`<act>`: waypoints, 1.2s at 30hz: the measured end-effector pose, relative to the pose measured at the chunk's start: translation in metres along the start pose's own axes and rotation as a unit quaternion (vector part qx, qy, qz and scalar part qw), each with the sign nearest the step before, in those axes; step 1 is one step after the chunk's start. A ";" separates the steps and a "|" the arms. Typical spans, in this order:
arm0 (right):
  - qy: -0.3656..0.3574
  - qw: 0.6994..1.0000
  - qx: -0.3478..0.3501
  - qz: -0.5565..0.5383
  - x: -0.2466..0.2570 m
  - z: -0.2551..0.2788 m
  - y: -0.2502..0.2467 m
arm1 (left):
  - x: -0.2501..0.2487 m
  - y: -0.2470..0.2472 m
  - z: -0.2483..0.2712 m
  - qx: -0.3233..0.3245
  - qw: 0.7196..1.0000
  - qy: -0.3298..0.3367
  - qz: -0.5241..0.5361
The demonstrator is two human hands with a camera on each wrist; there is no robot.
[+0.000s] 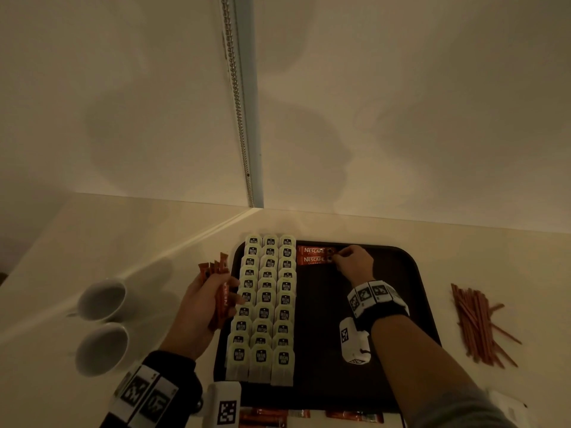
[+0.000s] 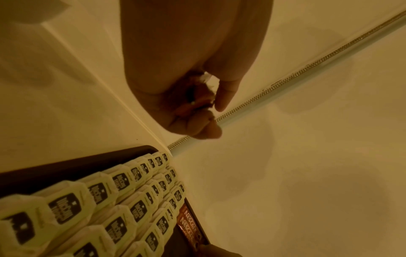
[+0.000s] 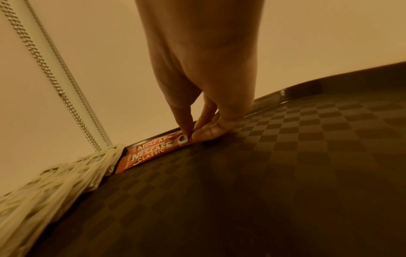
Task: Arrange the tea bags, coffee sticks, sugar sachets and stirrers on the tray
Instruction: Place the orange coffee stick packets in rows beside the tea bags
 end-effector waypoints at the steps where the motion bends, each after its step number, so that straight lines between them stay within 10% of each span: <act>1: 0.002 1.000 -0.002 -0.001 0.001 0.001 0.000 | -0.001 0.002 0.001 0.003 1.000 -0.002 0.013; 8: -0.048 0.996 -0.014 -0.070 0.031 0.030 -0.011 | -0.002 0.009 0.001 0.045 0.999 0.003 -0.009; 16: -0.336 0.888 0.268 -0.163 0.112 0.122 -0.013 | -0.022 0.025 -0.002 0.116 0.990 0.023 -0.083; 36: -0.230 0.862 0.292 -0.343 0.105 0.160 -0.022 | -0.043 0.030 0.029 -0.031 0.969 0.196 -0.147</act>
Point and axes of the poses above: each hand's wrist, its own z-axis away from the middle knuckle, its own y-axis out of the palm, x = y × z, the point moved 1 cm from there along -z, towards the middle knuckle, and after that the axes turned 4 degrees about x, right-handed, at the moved point
